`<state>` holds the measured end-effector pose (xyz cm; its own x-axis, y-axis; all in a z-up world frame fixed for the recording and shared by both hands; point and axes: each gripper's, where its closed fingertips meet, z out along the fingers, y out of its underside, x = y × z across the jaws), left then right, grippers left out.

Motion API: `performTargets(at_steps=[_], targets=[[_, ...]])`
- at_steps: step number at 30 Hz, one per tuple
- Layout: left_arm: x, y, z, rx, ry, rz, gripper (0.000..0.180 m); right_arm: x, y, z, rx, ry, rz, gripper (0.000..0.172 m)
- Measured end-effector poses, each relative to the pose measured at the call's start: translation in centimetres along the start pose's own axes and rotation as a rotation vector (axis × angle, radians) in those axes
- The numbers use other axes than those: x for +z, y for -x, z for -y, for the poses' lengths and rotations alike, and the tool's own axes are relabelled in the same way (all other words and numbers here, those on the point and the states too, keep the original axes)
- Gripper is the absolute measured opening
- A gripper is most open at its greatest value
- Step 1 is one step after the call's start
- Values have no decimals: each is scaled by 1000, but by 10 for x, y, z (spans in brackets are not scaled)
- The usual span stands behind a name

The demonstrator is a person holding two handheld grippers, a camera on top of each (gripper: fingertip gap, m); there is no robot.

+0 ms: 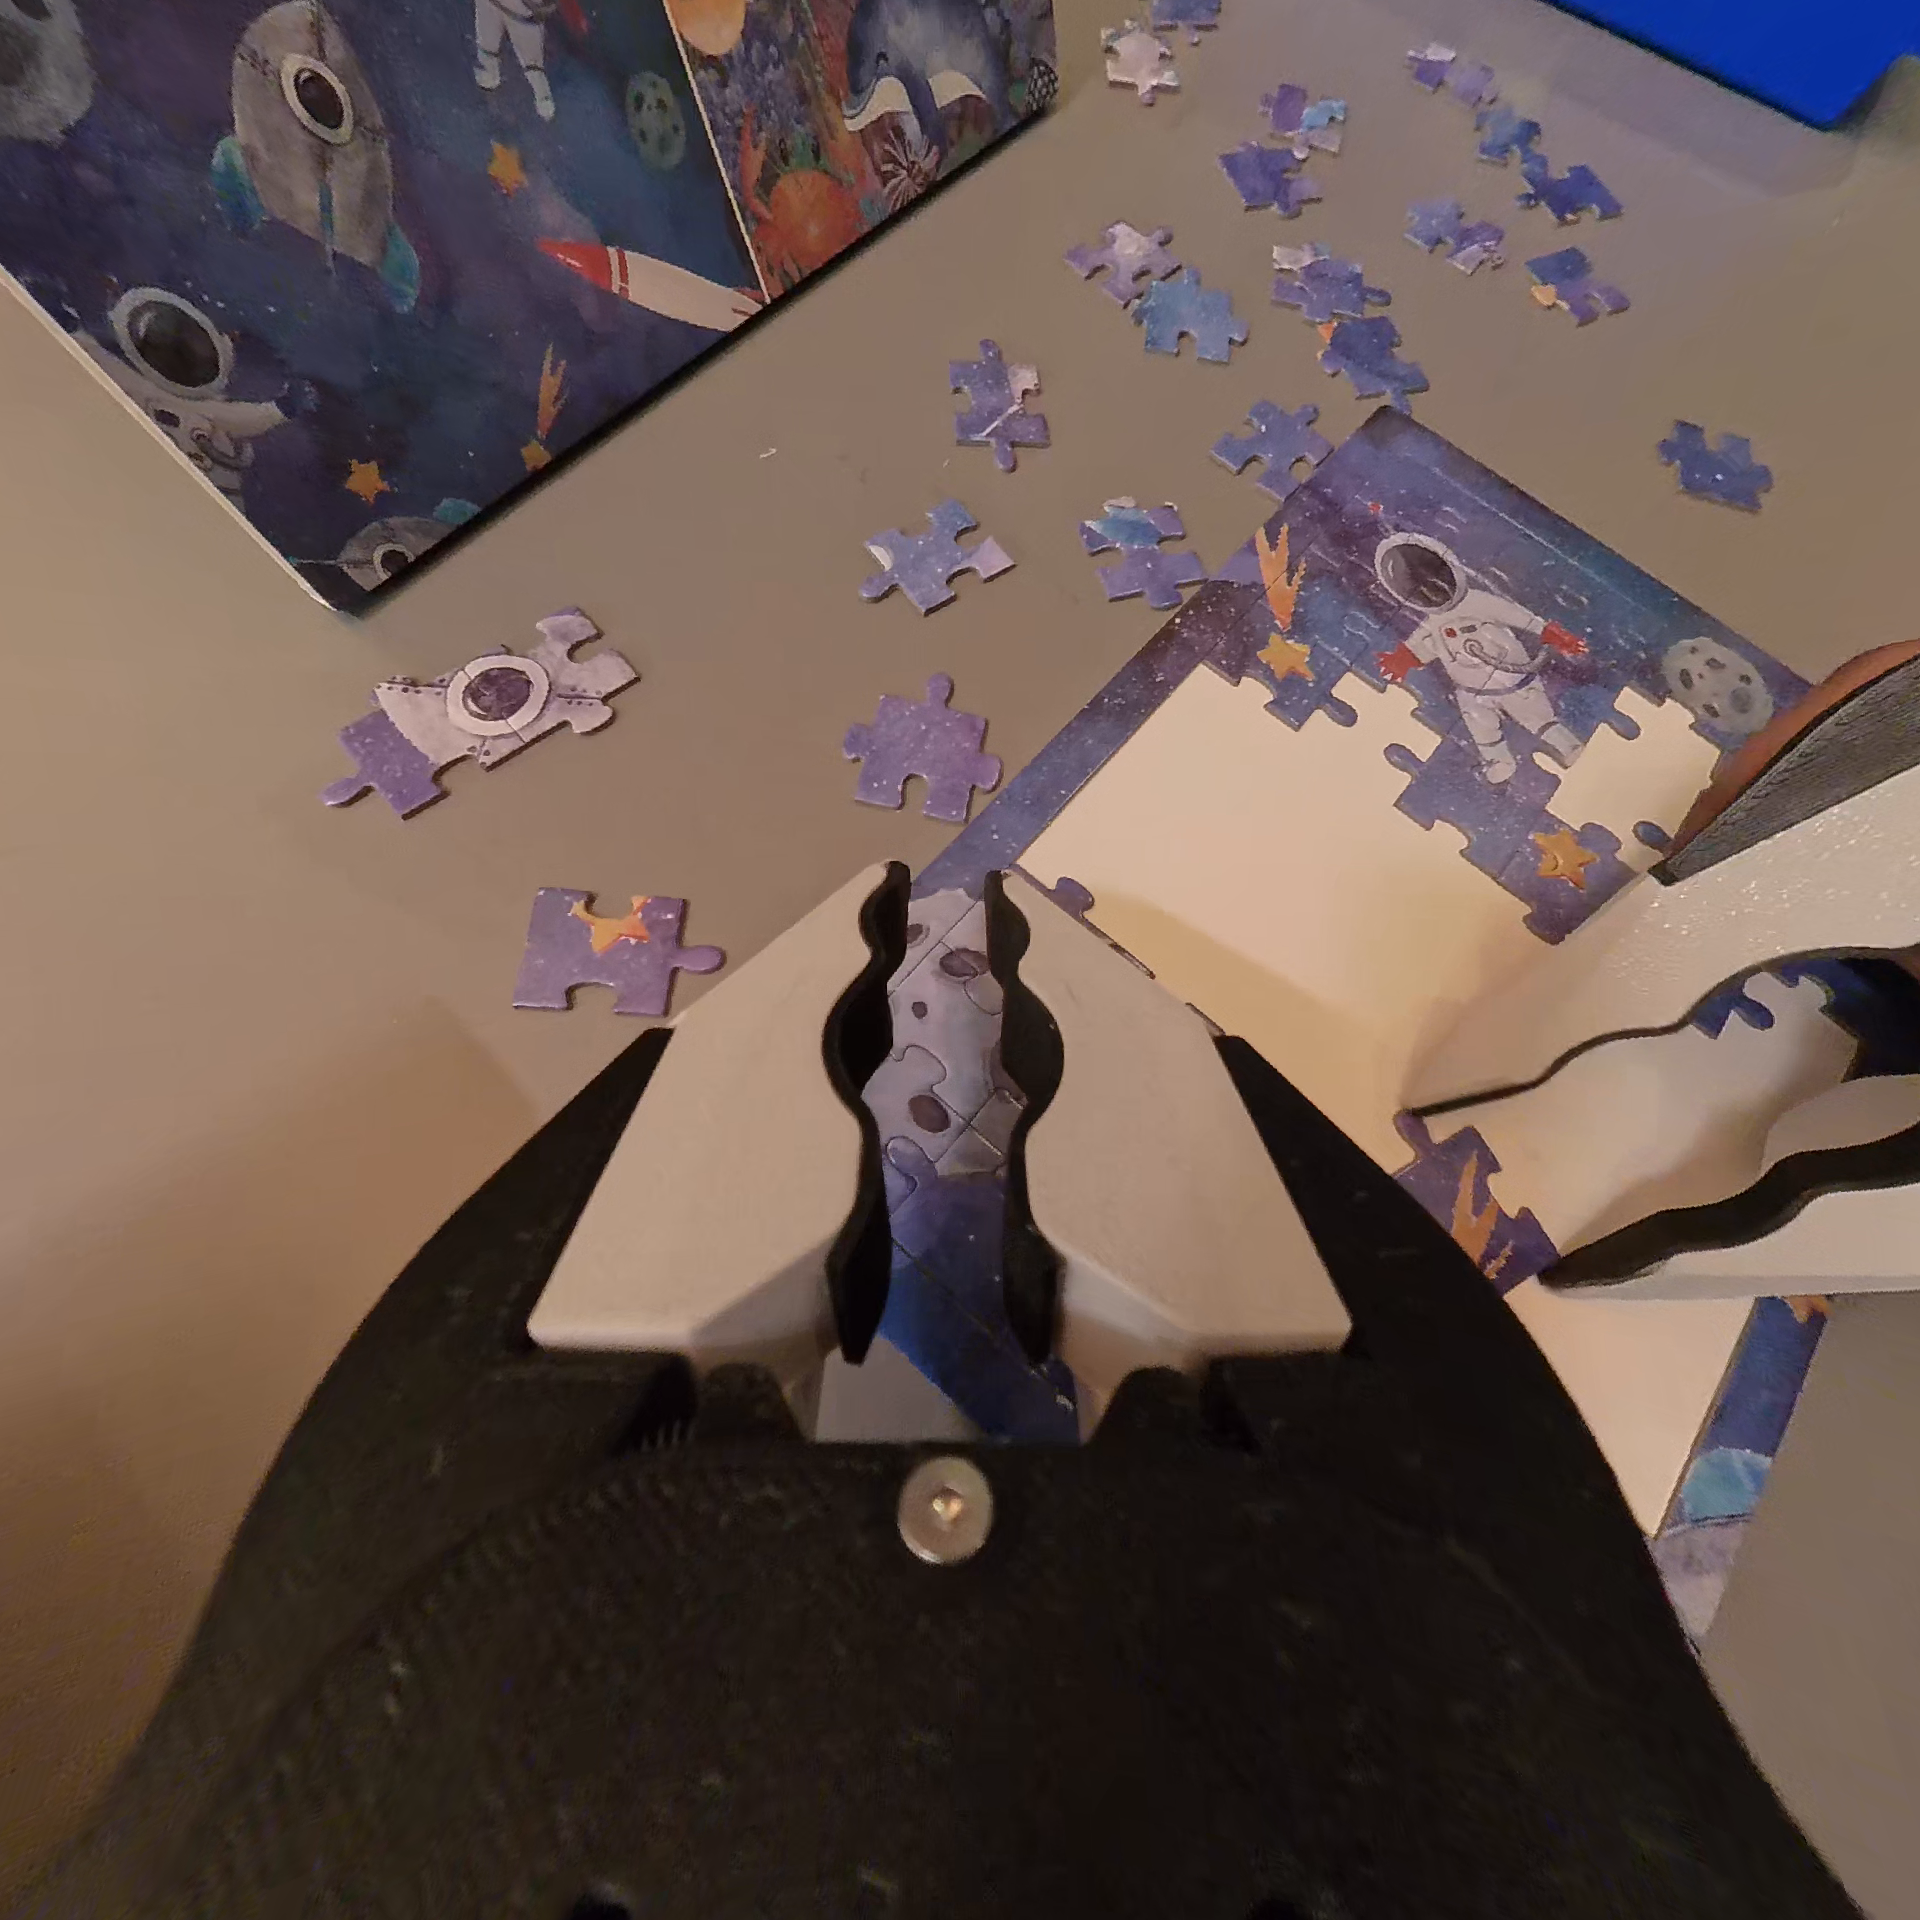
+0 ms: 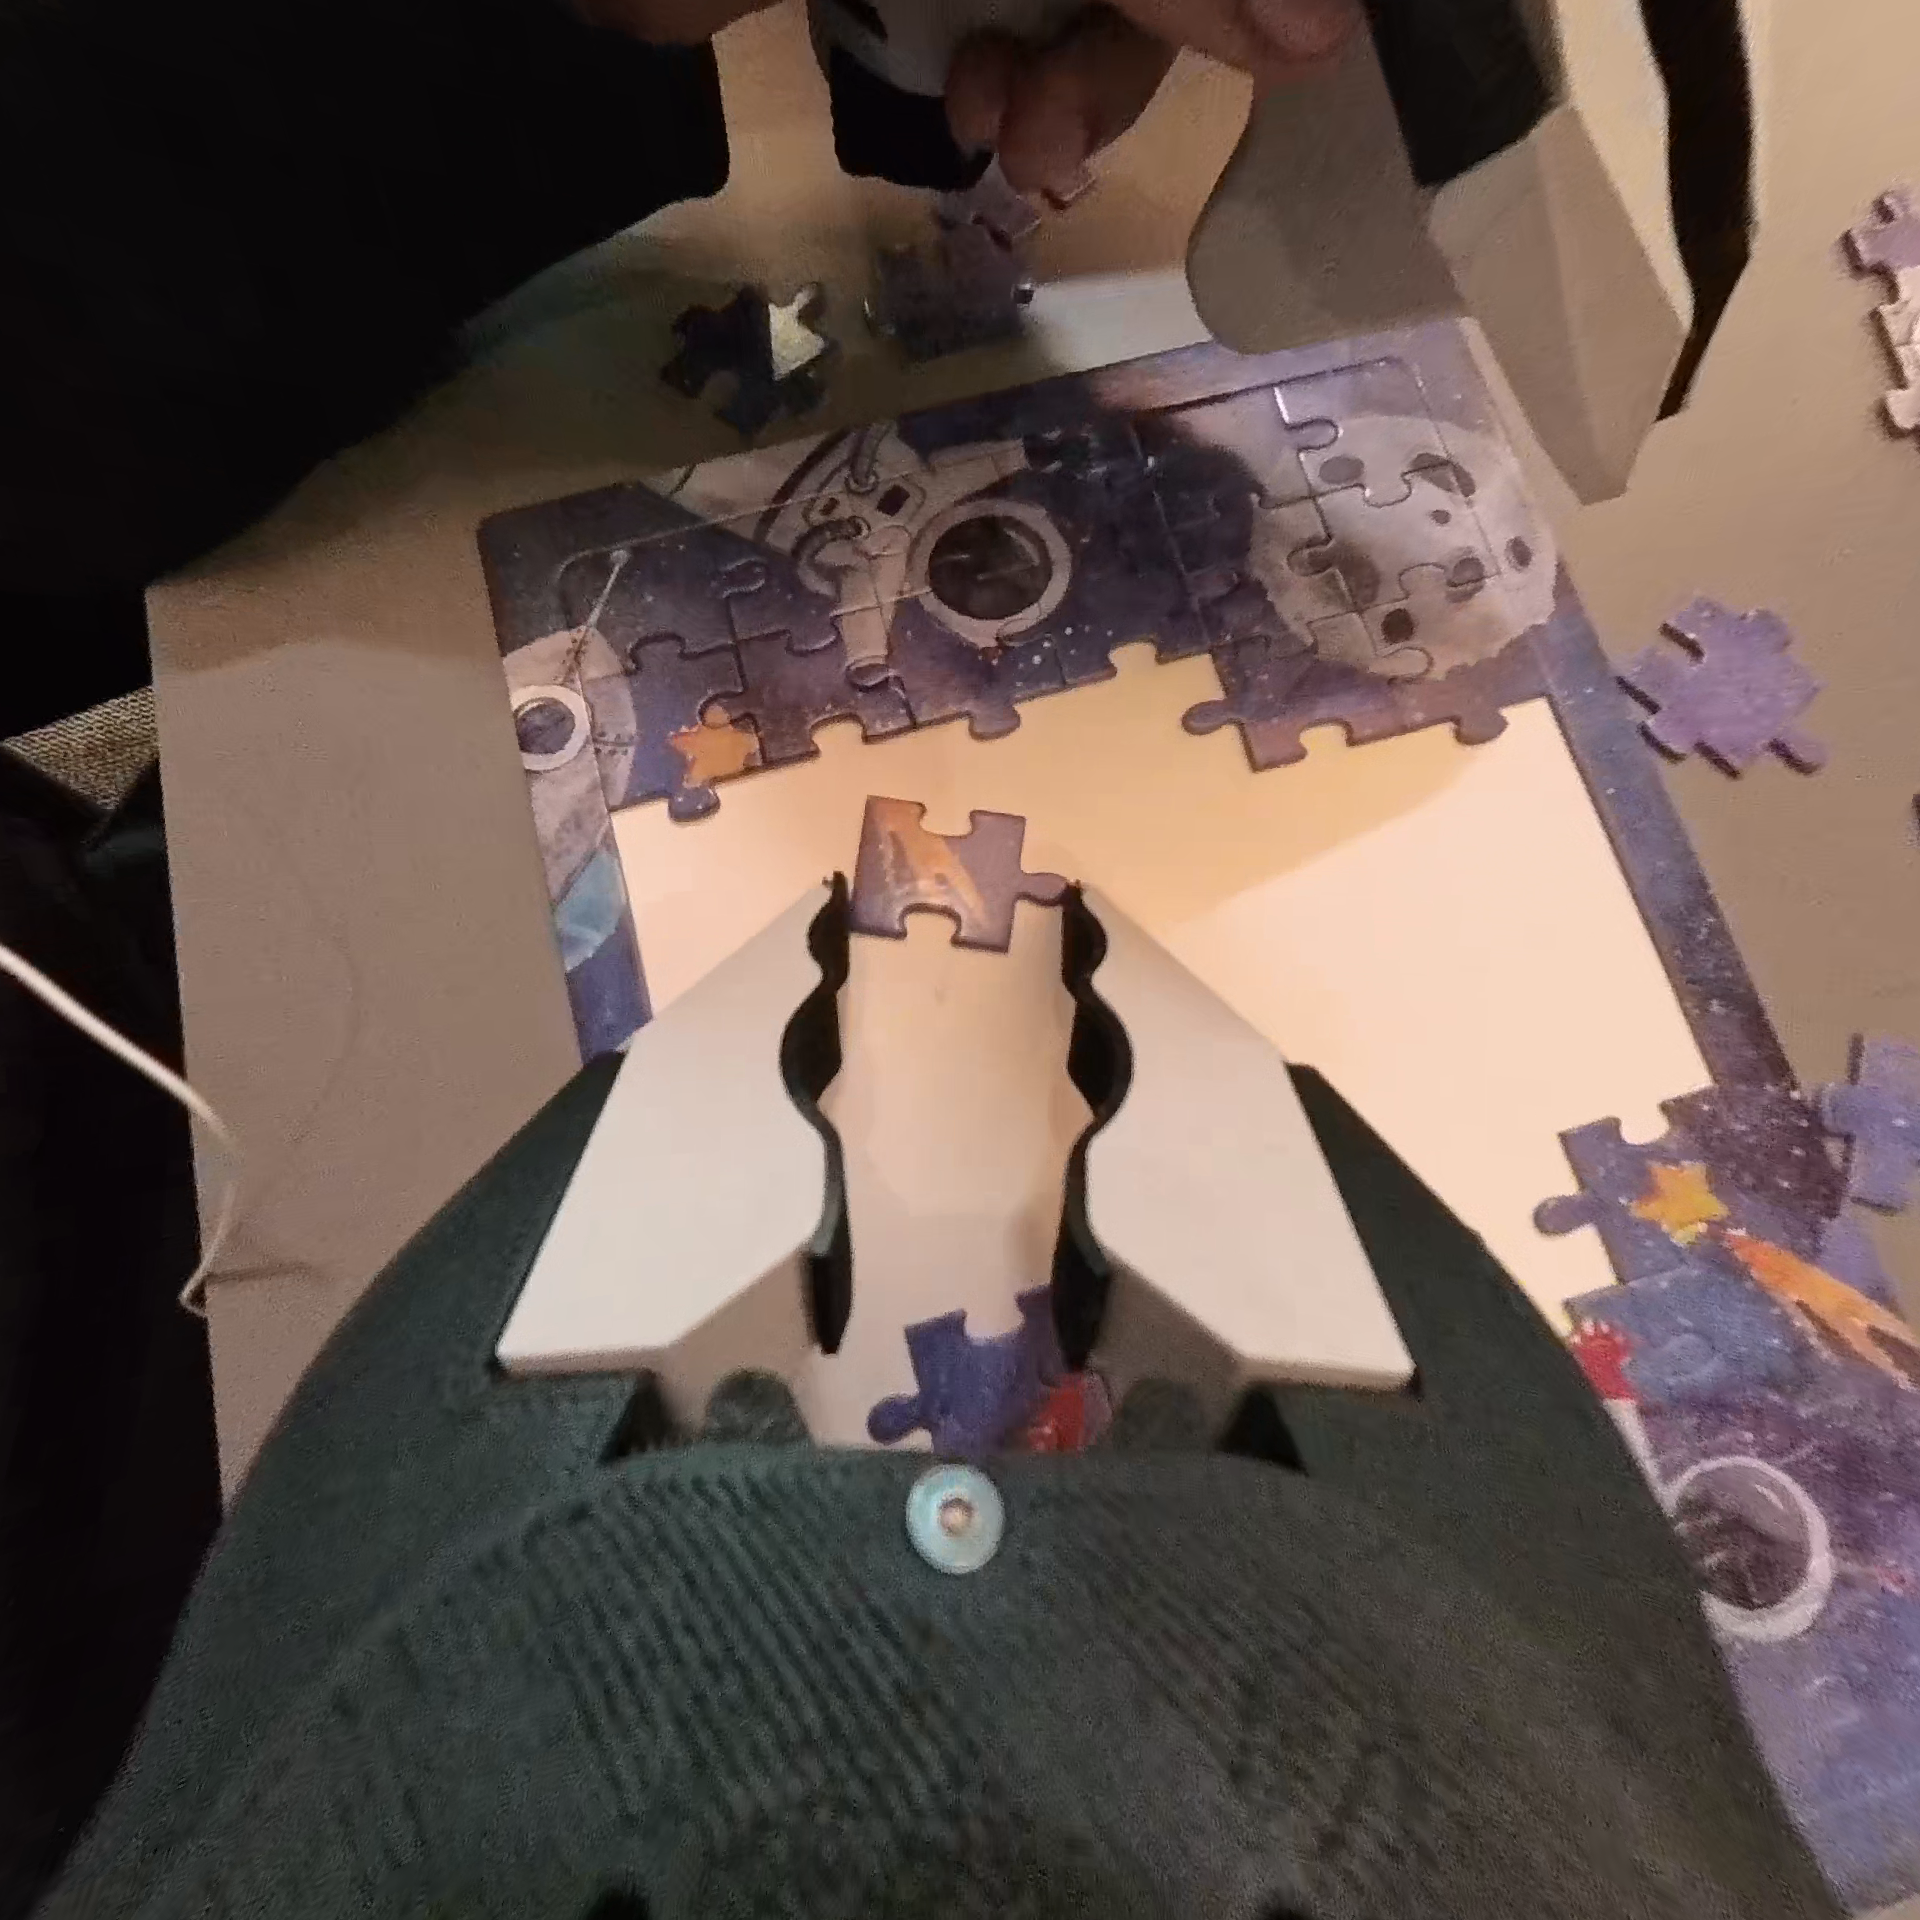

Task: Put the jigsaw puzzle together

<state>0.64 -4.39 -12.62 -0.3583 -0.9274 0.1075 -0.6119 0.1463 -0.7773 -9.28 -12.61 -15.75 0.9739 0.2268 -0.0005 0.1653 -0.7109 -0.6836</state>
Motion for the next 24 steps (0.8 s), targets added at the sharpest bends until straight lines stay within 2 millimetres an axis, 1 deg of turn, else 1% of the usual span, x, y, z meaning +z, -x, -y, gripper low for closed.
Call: performTargets(at_steps=[1,3,10,13,17,20,22,24], targets=[[0,0,0,-1,0,1,13,0,0,0,-1,2,-1,39],[0,1,0,-1,1,4,13,0,1,0,-9,8,6,29],[1,2,-2,3,5,10,12,-5,1,-4,2,4,37,29],[1,2,-2,3,6,11,12,-14,2,-8,6,-7,56,29],[1,2,-2,0,6,9,12,-32,8,-15,3,-26,68,29],[2,2,-3,2,13,9,12,-39,21,-10,-23,-70,110,29],[3,1,-4,5,18,10,12,-35,32,-4,-65,-78,143,29],[4,1,-4,9,21,12,12,-27,42,3,-115,-67,177,29]])
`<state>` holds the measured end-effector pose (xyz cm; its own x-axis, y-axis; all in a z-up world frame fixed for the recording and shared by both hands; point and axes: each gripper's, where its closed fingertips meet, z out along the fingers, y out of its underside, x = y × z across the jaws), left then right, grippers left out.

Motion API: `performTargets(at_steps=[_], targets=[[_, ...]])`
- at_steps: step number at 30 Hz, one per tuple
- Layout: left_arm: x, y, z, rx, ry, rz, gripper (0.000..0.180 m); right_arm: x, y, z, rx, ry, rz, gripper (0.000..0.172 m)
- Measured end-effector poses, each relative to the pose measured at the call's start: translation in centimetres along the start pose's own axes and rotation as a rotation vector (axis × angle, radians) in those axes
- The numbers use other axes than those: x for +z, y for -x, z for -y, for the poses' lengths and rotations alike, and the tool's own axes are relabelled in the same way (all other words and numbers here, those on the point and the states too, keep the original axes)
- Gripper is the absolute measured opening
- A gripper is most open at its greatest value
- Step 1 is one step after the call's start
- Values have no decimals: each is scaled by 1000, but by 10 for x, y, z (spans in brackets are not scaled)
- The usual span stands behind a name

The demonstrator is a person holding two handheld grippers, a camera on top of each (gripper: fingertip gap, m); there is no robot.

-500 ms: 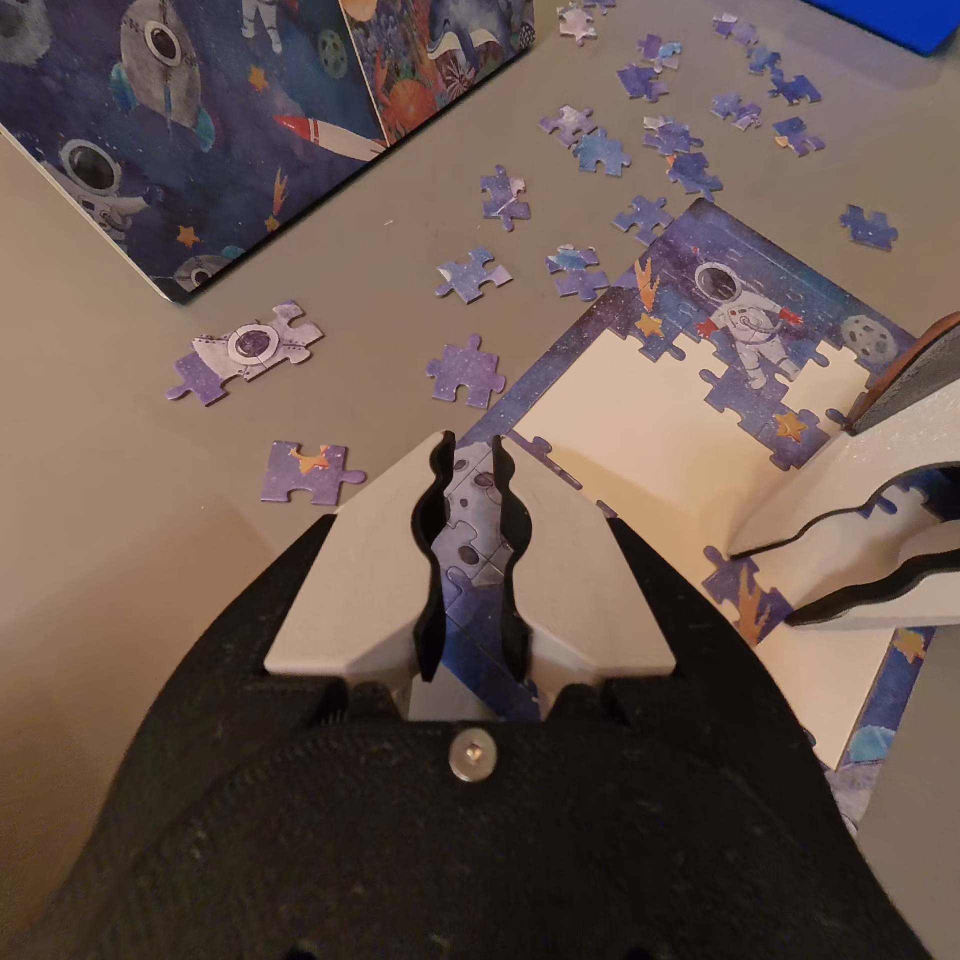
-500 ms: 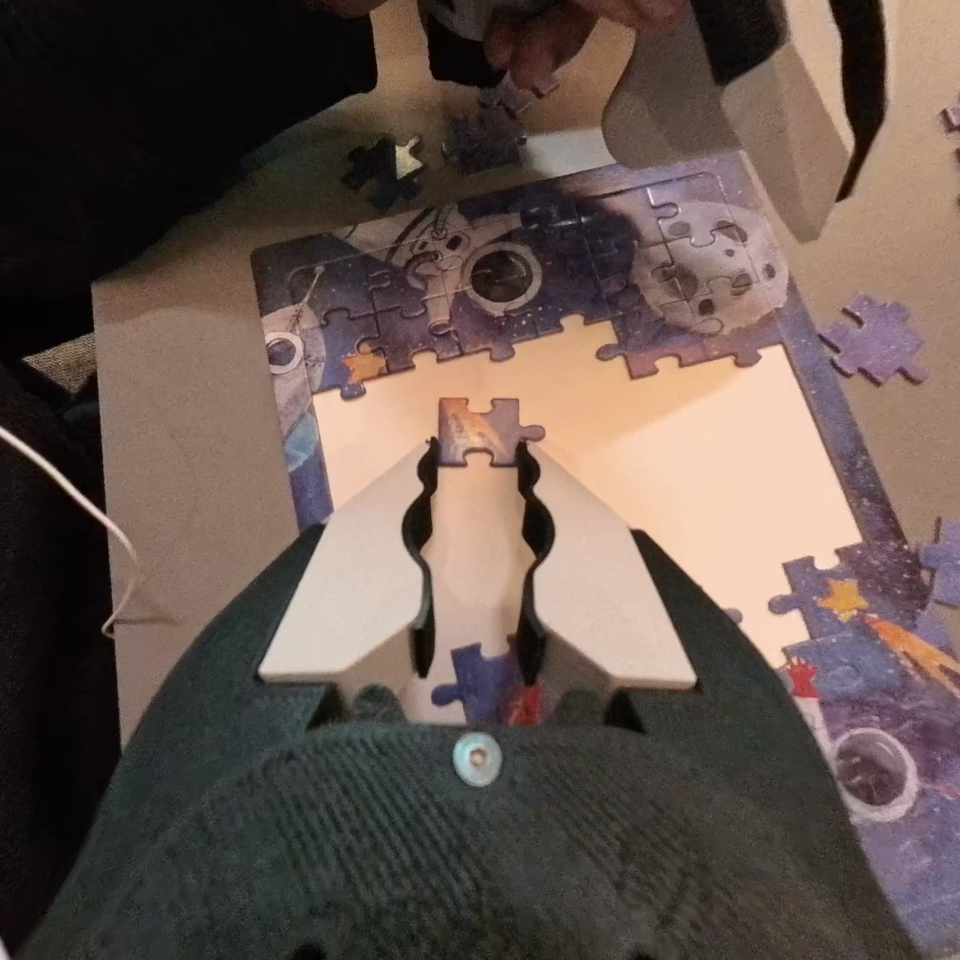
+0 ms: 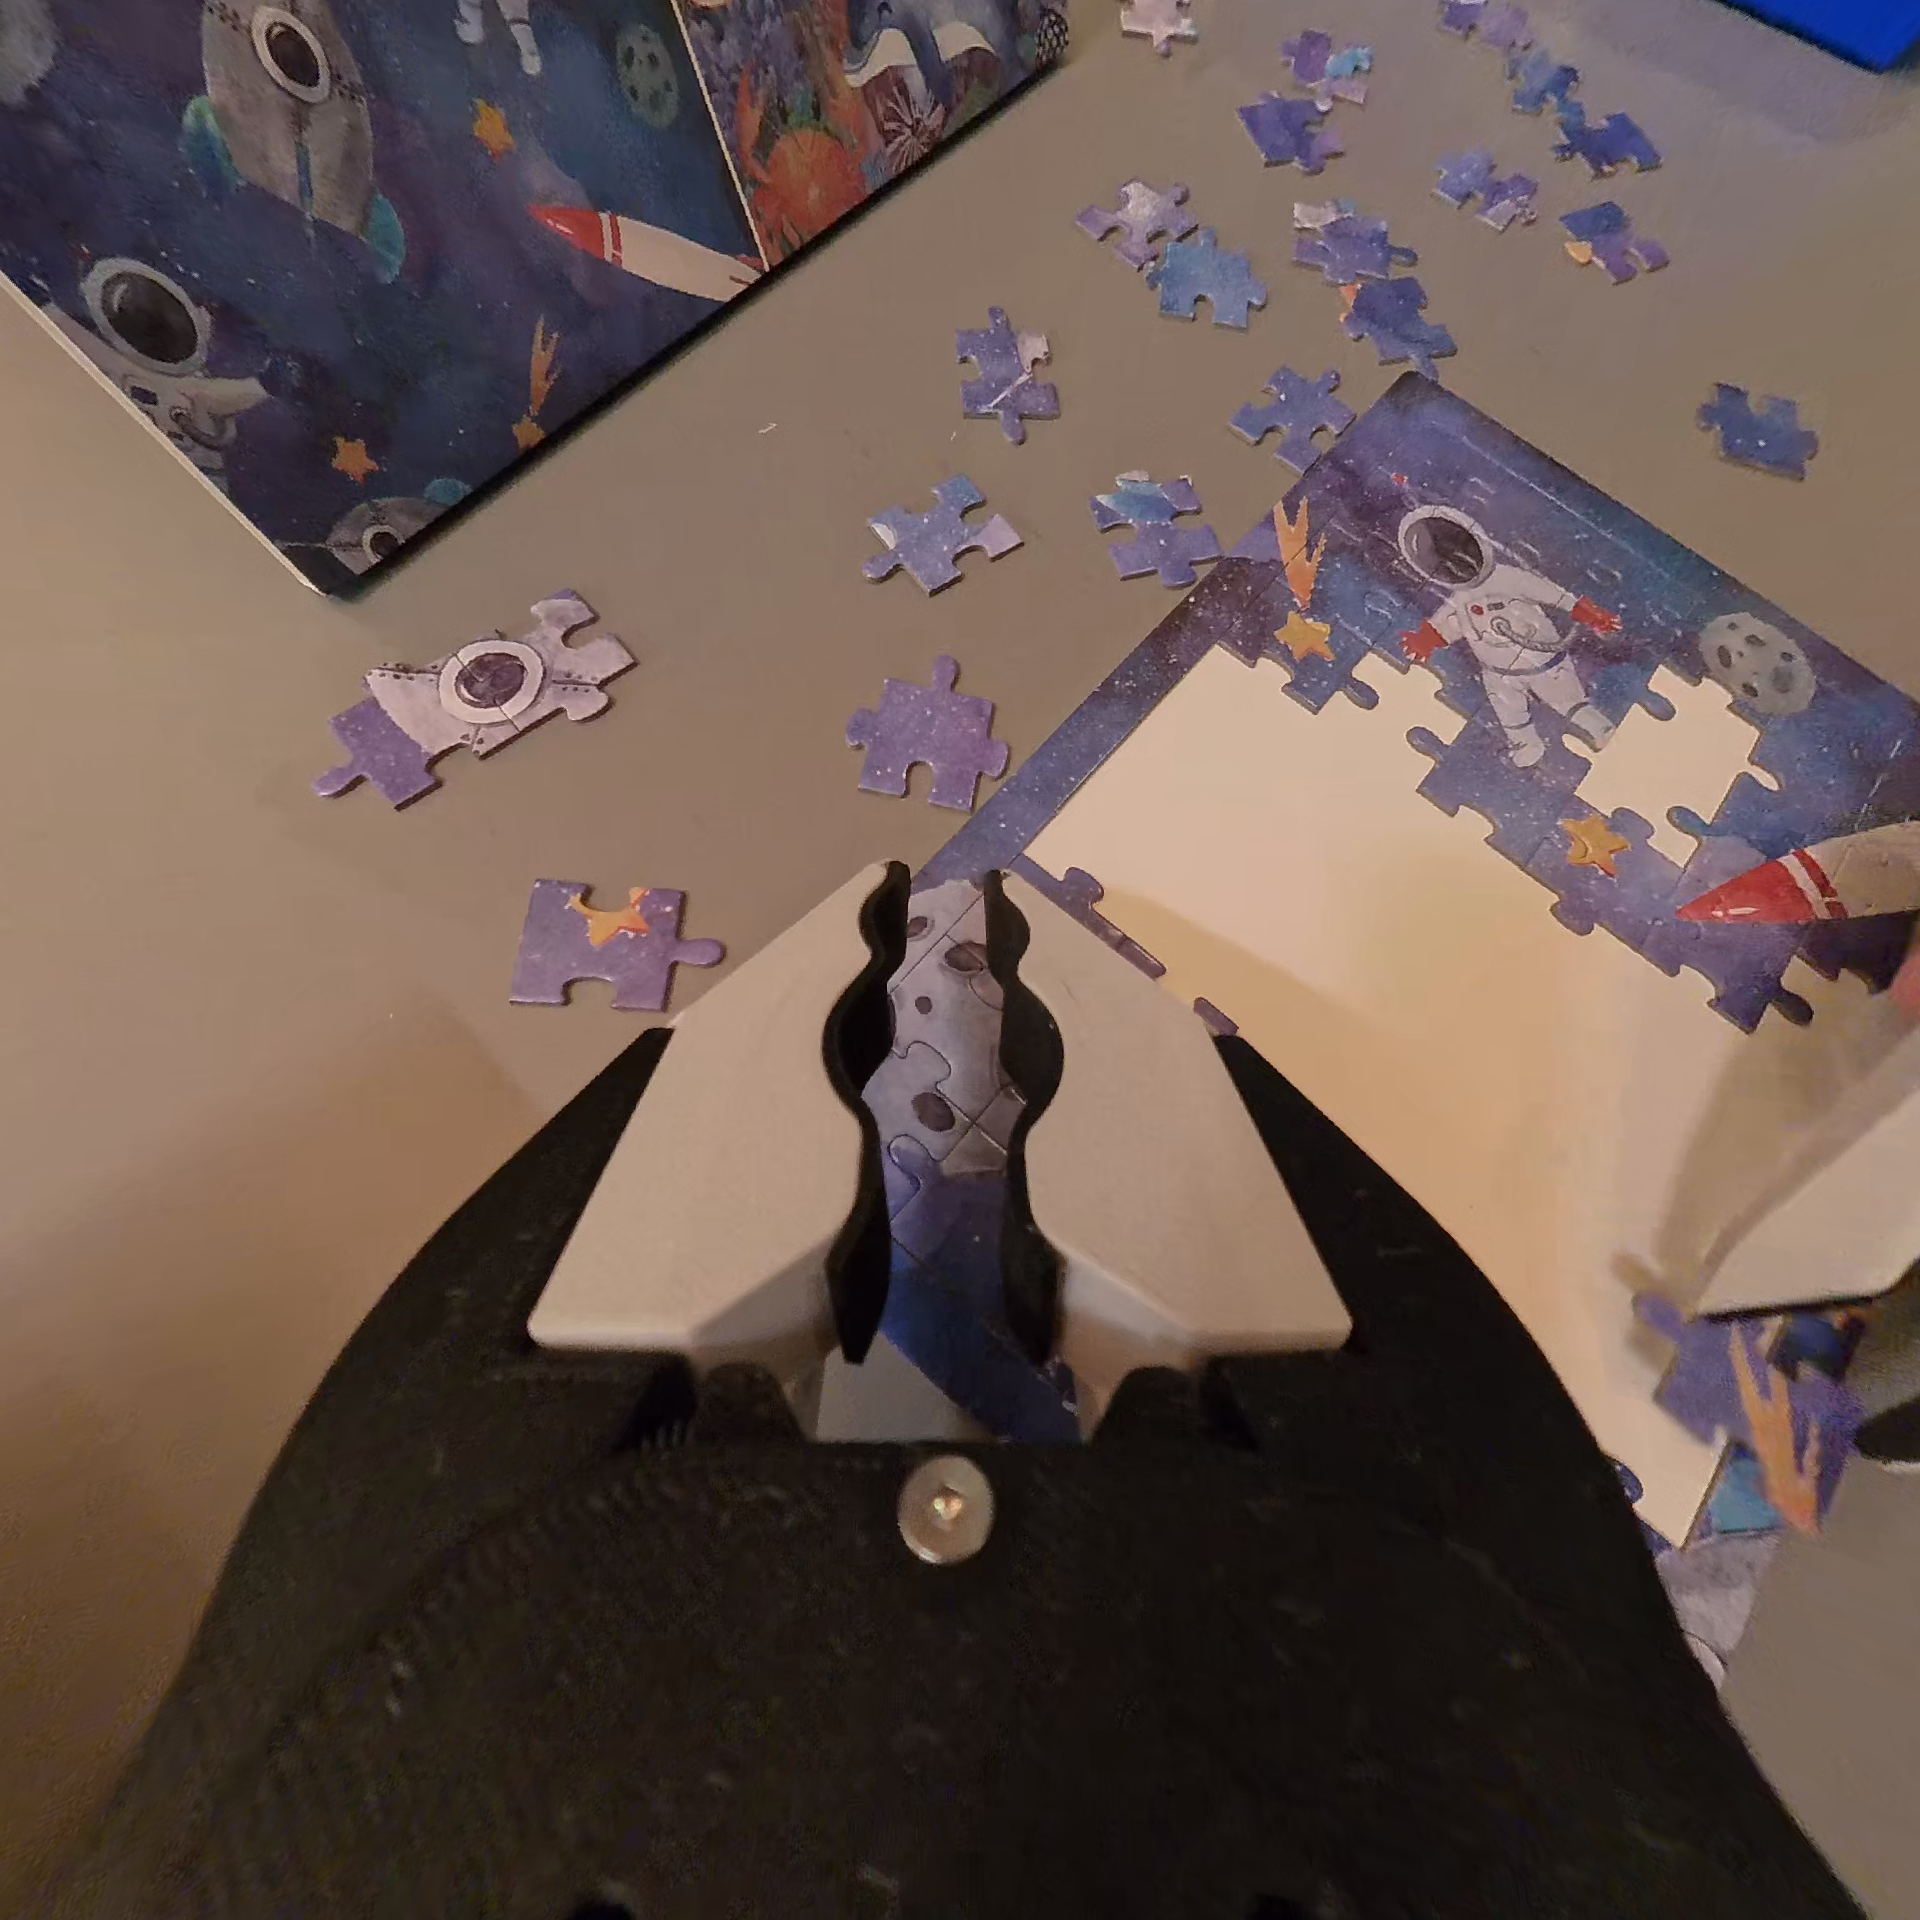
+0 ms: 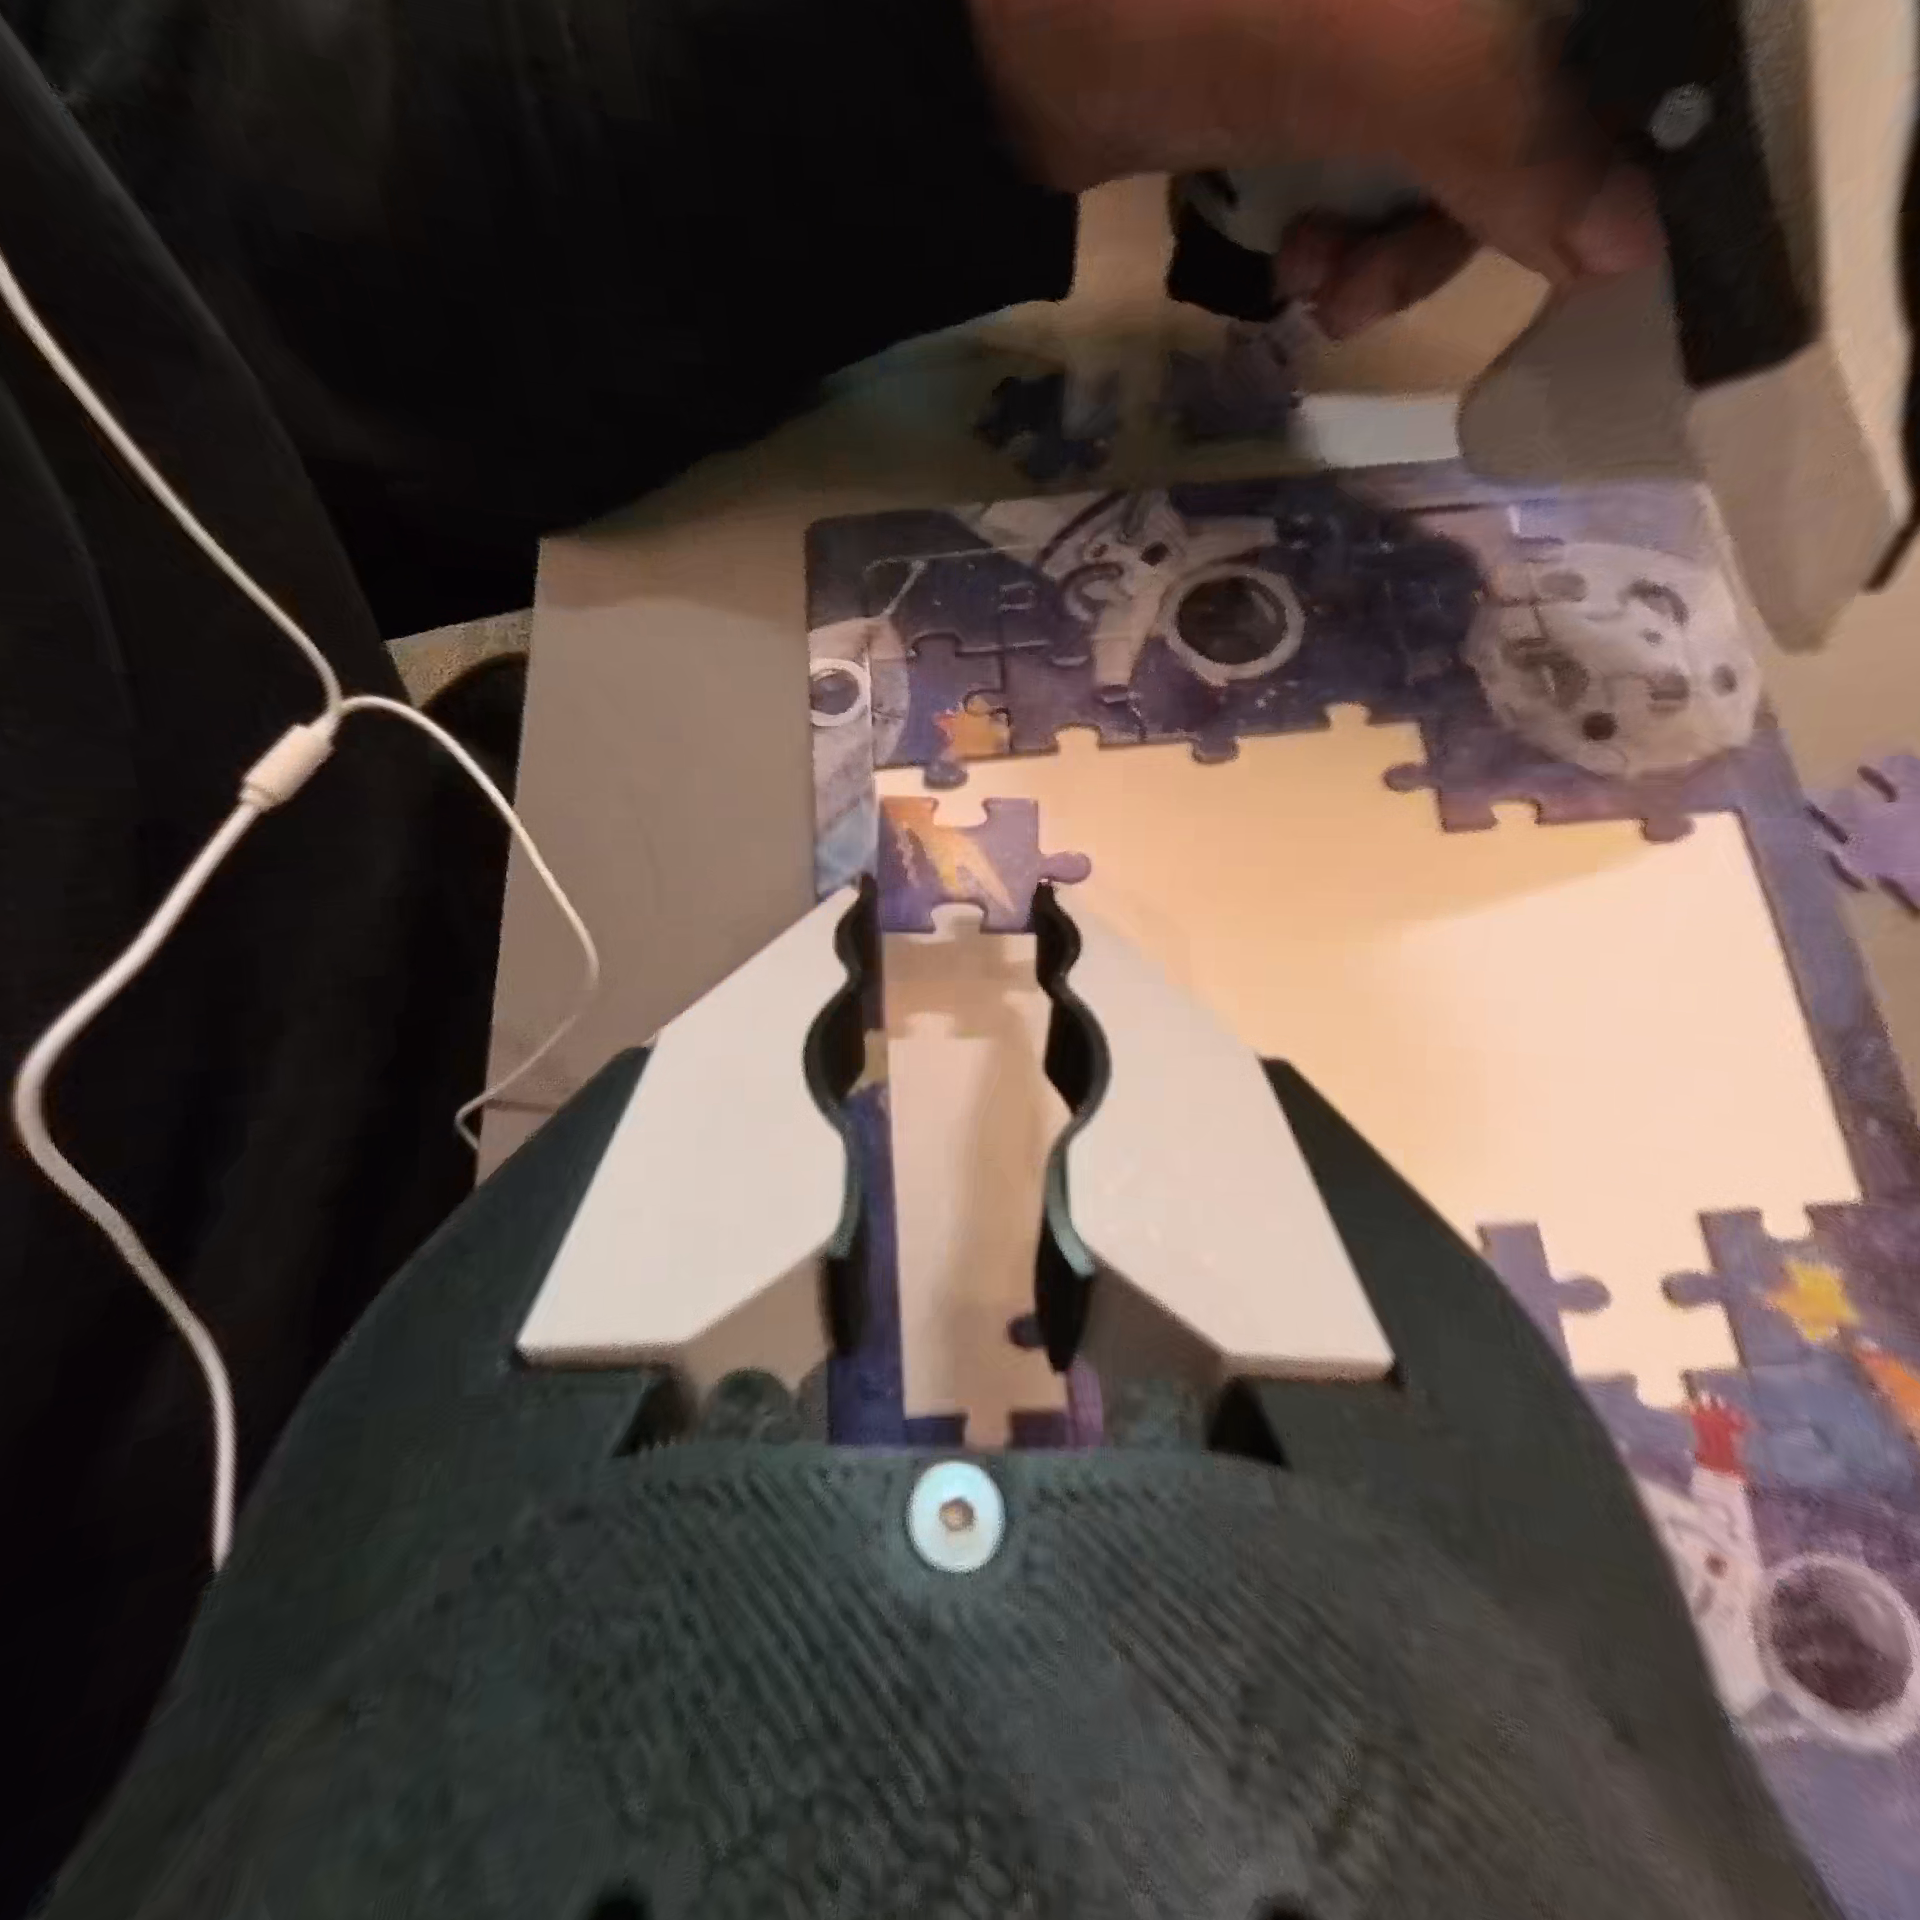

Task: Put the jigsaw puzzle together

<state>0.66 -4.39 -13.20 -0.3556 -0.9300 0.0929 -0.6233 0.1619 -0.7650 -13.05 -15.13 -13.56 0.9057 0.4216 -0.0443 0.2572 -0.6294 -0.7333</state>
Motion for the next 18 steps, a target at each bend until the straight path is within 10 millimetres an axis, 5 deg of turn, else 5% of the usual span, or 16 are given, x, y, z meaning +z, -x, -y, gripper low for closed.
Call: performTargets(at_steps=[6,18], targets=[[-2,2,1,-2,-14,3,12,23,2,0,-104,112,50,29],[-3,2,2,-1,-15,4,12,28,1,-2,-117,152,60,29]])
